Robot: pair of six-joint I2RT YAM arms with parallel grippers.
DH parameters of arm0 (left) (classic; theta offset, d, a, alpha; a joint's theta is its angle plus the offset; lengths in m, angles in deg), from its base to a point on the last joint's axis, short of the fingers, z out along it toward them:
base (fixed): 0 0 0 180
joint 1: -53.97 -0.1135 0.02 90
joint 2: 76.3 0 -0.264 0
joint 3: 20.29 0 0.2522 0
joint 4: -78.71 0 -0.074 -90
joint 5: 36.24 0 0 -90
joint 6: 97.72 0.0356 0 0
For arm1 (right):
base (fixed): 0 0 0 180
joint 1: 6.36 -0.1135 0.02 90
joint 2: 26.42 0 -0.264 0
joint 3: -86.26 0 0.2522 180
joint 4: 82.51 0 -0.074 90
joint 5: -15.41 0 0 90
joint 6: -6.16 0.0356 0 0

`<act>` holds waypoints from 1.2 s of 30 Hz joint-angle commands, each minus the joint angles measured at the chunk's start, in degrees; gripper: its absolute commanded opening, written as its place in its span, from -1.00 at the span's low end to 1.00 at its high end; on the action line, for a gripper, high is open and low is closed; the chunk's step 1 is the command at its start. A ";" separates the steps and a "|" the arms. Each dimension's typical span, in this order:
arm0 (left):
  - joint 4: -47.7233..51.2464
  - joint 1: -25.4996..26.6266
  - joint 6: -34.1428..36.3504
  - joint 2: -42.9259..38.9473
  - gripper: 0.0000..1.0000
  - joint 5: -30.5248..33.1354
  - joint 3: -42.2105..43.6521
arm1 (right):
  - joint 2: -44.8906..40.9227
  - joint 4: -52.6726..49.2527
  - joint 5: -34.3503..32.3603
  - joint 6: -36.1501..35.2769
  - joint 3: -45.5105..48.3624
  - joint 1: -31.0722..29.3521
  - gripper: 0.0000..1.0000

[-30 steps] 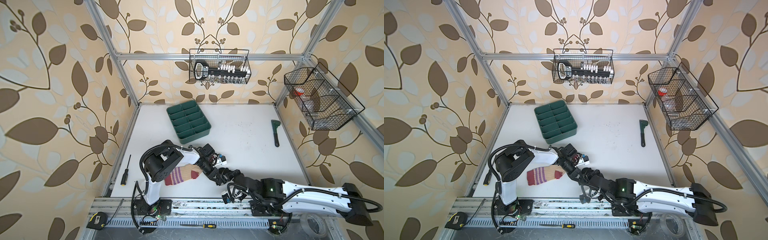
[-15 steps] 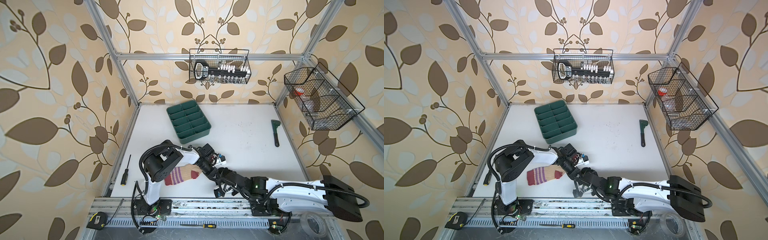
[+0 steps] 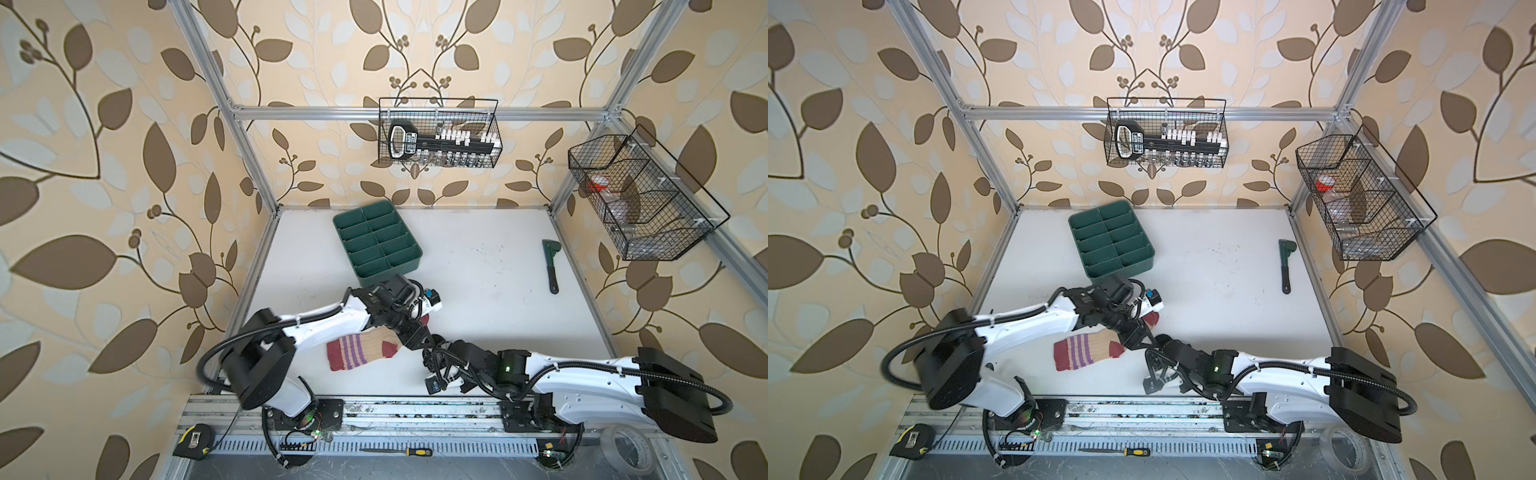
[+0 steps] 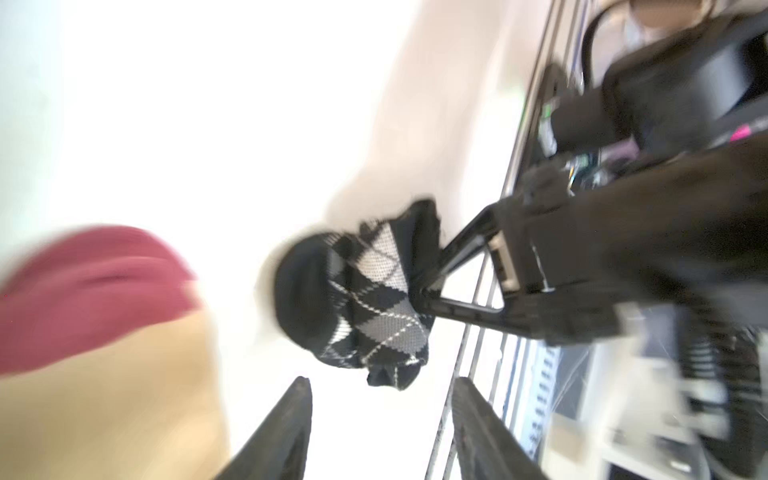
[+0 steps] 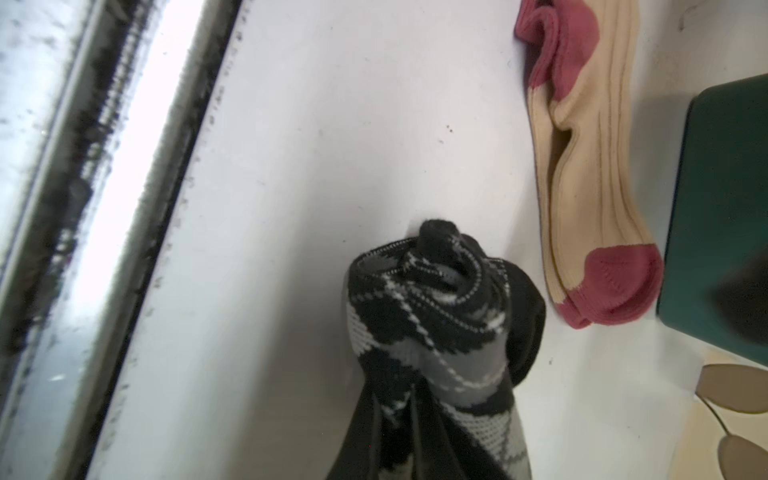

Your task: Roll the socks

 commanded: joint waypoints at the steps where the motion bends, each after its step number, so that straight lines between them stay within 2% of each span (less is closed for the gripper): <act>1: 1.37 -0.48 7.88 -12.67 0.33 13.42 -0.45 | 4.95 -11.18 7.41 4.33 -3.86 1.90 -0.82; 4: 0.90 -0.48 15.08 -21.66 0.39 19.73 -0.26 | 10.19 -17.59 12.48 8.11 -10.74 4.83 -0.89; 6: 0.63 -0.48 20.73 -26.81 0.39 20.91 0.28 | 13.90 -20.87 16.03 10.63 -14.80 6.88 -0.95; 9: -0.05 -0.43 29.47 -34.21 0.39 18.69 2.38 | 18.68 -24.10 22.58 13.66 -18.87 10.40 -0.95; 12: 3.32 0.02 40.83 -39.84 0.42 15.10 4.60 | 22.60 -27.43 26.80 15.21 -21.80 13.15 -0.90; 17: 7.20 2.49 52.47 -42.44 0.46 15.91 9.40 | 26.67 -30.37 33.93 16.88 -25.42 18.36 -0.90; 20: 7.12 6.83 55.39 -41.06 0.46 19.84 12.19 | 29.37 -32.20 37.97 16.66 -27.45 22.21 -0.86; 24: 0.50 17.38 59.48 -39.17 0.49 32.16 18.96 | 35.05 -35.69 42.66 16.24 -32.61 25.55 -0.86; 27: -7.08 22.37 60.26 -36.19 0.51 39.56 23.31 | 39.32 -38.26 43.67 16.33 -36.67 26.56 -0.89; 31: -13.75 24.89 58.03 -31.51 0.52 41.58 25.89 | 41.22 -38.72 43.14 16.14 -37.86 27.82 -0.90; 36: -19.02 25.54 55.84 -22.91 0.54 40.77 26.46 | 42.47 -38.36 42.53 15.49 -38.02 30.04 -0.91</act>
